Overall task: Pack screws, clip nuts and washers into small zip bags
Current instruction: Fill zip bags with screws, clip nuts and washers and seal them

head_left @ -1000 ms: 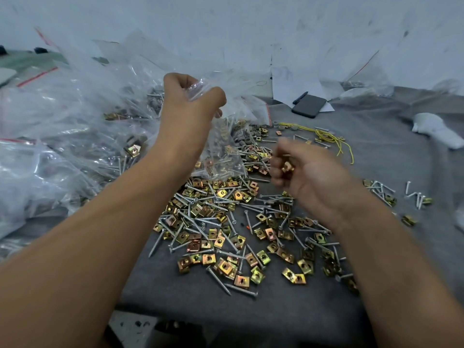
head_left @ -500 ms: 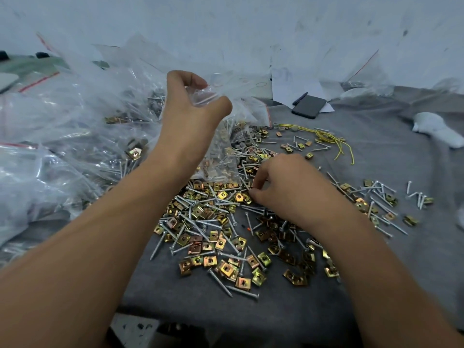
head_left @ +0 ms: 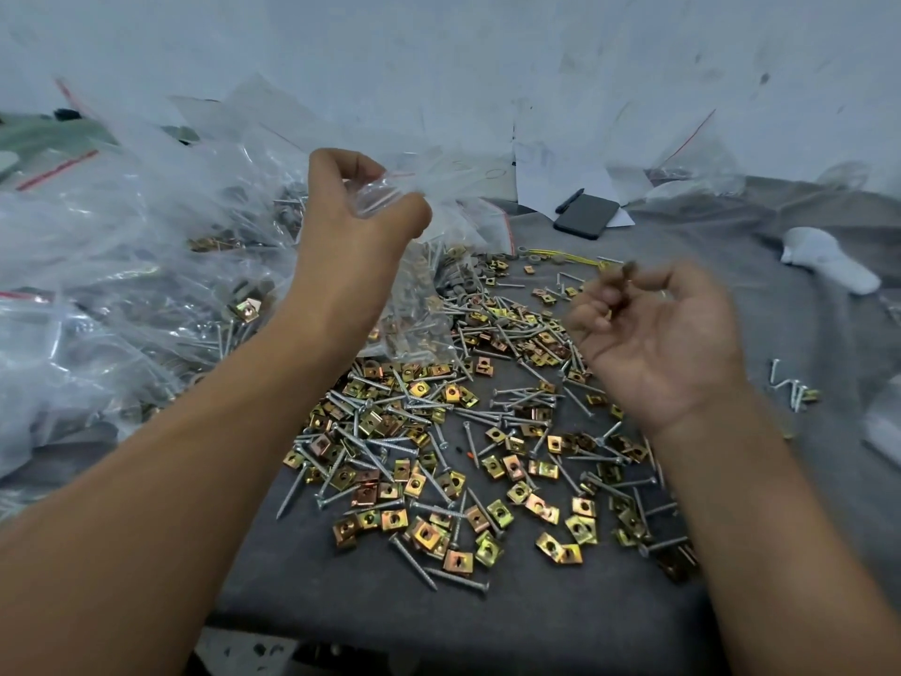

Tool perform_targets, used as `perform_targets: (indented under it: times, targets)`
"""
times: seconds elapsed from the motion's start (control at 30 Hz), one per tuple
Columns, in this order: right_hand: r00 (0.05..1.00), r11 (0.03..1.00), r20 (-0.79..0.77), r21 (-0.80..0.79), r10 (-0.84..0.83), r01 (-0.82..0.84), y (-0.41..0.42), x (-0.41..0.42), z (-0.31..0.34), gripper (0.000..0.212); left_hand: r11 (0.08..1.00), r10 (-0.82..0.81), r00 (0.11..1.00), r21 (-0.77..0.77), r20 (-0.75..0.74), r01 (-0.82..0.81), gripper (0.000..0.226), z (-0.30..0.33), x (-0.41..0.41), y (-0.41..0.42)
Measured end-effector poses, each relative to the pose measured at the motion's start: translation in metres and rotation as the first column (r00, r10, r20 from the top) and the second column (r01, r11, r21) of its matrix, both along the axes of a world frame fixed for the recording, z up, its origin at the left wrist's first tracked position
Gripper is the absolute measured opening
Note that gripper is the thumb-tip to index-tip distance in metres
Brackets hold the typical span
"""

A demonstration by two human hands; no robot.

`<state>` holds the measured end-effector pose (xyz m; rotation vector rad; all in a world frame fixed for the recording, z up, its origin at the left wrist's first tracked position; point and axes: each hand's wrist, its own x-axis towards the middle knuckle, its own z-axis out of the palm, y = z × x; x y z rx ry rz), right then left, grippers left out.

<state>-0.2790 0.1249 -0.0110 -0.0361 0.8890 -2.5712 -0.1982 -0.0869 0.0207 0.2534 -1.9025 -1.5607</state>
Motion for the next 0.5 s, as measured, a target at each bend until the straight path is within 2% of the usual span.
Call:
perform_targets:
  times: [0.1, 0.23, 0.37, 0.43, 0.5]
  targets:
    - [0.992, 0.995, 0.079, 0.03, -0.097, 0.095, 0.001, -0.003, -0.005, 0.015, 1.0, 0.005, 1.0, -0.011, -0.004, -0.005, 0.047, -0.002, -0.001, 0.0]
    - [0.986, 0.994, 0.128, -0.02, -0.106, 0.109, 0.0, -0.004, -0.005, 0.029, 1.0, 0.005, 1.0, -0.026, 0.002, -0.005, 0.047, -0.004, -0.002, 0.002]
    - [0.992, 0.991, 0.092, -0.093, -0.091, 0.1, -0.002, -0.001, 0.001, 0.042, 0.998, -0.026, 0.999, -0.059, 0.037, 0.028, 0.049, -0.006, -0.004, 0.004]
    - [0.995, 0.99, 0.057, -0.115, -0.078, 0.085, -0.003, 0.0, 0.006, 0.044, 0.988, -0.087, 0.995, -0.126, 0.045, 0.092, 0.051, -0.01, -0.004, 0.005]
    - [0.998, 0.99, 0.018, -0.132, -0.053, 0.055, -0.002, 0.002, 0.012, 0.045, 0.946, -0.158, 0.984, -0.273, 0.086, 0.176, 0.05, -0.013, -0.003, 0.014]
